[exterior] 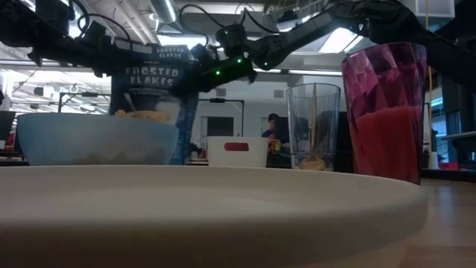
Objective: Arrange a breakfast setting
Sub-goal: Pour the cereal into the blue bowl
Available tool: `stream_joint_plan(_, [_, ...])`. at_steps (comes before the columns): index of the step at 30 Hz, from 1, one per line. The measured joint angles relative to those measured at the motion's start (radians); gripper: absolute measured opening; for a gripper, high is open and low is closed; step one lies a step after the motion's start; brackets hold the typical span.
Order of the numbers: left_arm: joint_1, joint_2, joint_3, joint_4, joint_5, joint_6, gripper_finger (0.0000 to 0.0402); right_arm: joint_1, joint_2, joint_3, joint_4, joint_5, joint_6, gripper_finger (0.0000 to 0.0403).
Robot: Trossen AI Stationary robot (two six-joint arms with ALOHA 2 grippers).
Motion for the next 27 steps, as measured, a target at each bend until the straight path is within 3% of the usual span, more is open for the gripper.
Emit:
stream_joint_plan(8, [0.0,0.0,-0.001,0.002,-0.002,-0.013,0.0267,0.001,-0.004,0.039,-0.064,-0.012,0.0,0.0256])
stream_joint_plan(16, [0.0,0.0,-0.001,0.001,-0.005,0.005,0.034,0.002,-0.004,0.039,-0.125,-0.06,-0.02,0.0253])
stream_joint_plan(20, [0.0,0.0,0.005,0.019,0.009,-0.072,0.0379,0.001,-0.004,0.039,-0.121,-0.059,-0.027,0.0253])
stream_joint_plan(27, [0.001,-0.035,0.062,0.025,-0.006,-0.102,0.0395,0.001,-0.004,0.039,-0.122,-0.058,-0.027,0.0253])
